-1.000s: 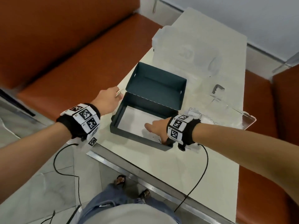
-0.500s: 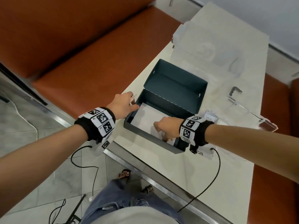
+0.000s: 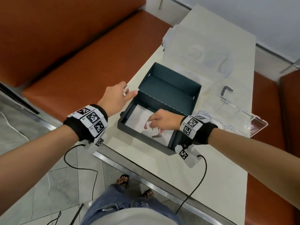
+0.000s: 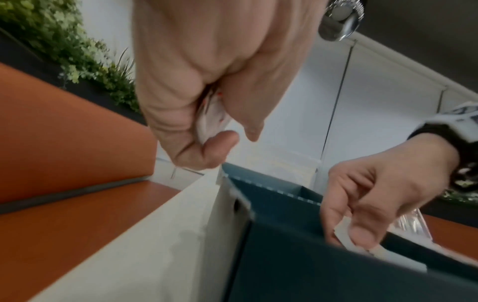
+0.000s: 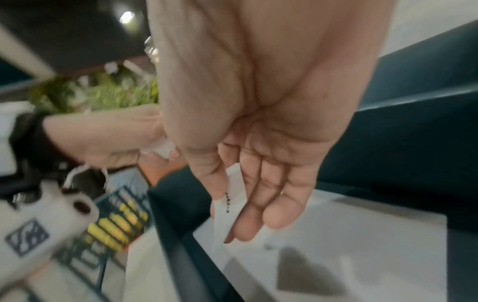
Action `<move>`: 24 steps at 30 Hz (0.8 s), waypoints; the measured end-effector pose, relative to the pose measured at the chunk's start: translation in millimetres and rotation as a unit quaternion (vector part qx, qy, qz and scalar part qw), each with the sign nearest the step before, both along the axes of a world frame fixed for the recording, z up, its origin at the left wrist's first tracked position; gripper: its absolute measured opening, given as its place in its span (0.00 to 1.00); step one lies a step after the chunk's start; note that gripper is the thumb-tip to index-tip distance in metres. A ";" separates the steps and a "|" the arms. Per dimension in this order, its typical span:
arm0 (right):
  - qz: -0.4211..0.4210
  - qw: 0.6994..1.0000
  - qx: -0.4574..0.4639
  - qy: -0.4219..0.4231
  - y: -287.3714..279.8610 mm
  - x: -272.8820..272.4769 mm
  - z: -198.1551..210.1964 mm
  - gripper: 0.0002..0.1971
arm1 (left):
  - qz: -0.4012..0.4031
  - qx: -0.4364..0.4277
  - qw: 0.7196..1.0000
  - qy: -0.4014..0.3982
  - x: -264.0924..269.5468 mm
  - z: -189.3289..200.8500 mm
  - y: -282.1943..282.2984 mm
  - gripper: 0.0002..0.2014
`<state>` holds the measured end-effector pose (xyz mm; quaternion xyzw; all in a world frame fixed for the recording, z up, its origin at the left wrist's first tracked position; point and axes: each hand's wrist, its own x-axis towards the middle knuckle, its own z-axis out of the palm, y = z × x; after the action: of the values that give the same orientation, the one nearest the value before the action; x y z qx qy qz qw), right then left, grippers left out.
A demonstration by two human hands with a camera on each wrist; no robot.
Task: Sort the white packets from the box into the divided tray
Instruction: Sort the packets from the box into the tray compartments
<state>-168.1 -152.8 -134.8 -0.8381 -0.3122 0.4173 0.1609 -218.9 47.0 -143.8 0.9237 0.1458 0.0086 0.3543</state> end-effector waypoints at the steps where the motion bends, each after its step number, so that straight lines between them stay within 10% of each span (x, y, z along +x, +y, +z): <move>1: -0.048 0.998 0.026 0.017 -5.9 1.5 4.0 0.13 | -0.006 -0.010 1.000 -0.022 1.8 7.3 -1.5 0.18; 24: -0.515 0.752 0.411 0.010 -190.3 -4.1 93.2 0.05 | -0.300 -0.333 0.893 0.038 48.6 78.6 -200.5 0.08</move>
<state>-172.2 -343.1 -41.6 -0.7207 0.0263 0.1112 0.6838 -170.3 -153.5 -65.1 0.7509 -0.1307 -0.1822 0.6211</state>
